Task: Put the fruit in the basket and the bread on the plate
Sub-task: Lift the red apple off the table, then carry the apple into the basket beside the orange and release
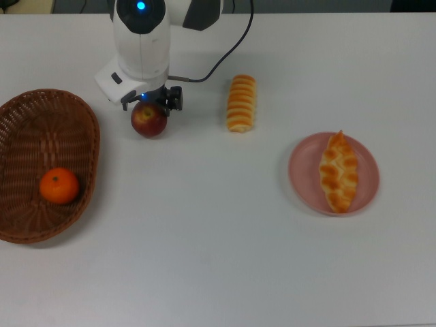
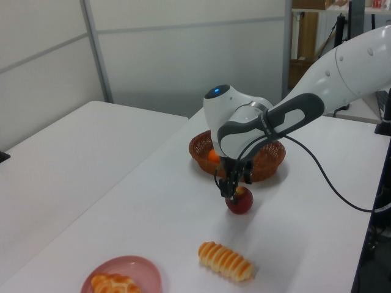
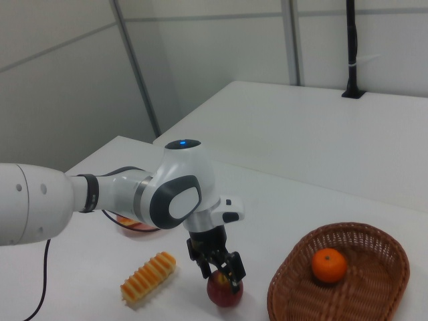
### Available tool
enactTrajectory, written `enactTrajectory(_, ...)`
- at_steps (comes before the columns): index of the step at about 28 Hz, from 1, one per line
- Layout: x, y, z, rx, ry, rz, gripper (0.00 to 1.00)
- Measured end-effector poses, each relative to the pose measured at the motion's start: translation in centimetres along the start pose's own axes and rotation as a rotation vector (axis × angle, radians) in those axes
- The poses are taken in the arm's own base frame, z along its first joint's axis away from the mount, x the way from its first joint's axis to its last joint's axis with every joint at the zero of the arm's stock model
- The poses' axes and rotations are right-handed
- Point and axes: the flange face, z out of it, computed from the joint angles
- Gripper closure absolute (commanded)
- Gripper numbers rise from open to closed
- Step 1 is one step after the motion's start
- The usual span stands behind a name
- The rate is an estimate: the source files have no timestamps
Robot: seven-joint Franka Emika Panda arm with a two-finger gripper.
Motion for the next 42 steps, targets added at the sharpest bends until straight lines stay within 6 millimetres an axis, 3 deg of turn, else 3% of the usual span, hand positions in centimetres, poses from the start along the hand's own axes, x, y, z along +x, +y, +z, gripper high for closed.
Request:
enactTrajectory(6,0.1,-0.3,1.0,-0.001,-0.015,-0.007,0.01)
enactTrajectory(7,0.1,-0.4,1.1,-0.001,-0.016,-0.008,0.06)
enactTrajectory(8,0.2,-0.5,1.2,-0.001,-0.016,-0.009,0.14)
enactTrajectory(9,0.2,-0.6,1.3,0.000,-0.015,-0.010,0.36)
enactTrajectory(11,0.5,-0.7,1.7,0.001,-0.009,-0.012,0.60)
enactTrajectory(14,0.6,-0.6,1.7,0.002,-0.002,-0.010,0.88)
enactTrajectory(15,0.7,-0.5,1.6,0.002,0.001,-0.009,0.90)
enactTrajectory(19,0.8,-0.2,1.2,0.002,0.009,-0.004,0.90)
enactTrajectory(24,0.9,1.5,-1.0,0.010,0.046,0.031,0.90)
enactTrajectory(29,0.9,5.5,-5.3,0.074,0.089,0.090,0.90)
enactTrajectory(31,0.9,8.4,-7.3,0.091,0.114,0.113,0.90)
enactTrajectory(34,0.8,12.4,-8.8,0.098,0.147,0.151,0.89)
enactTrajectory(35,0.7,14.1,-9.0,0.099,0.154,0.169,0.89)
enactTrajectory(38,1.0,16.9,-8.3,0.099,0.160,0.199,0.88)
enactTrajectory(42,3.1,18.5,-5.2,0.095,0.192,0.223,0.82)
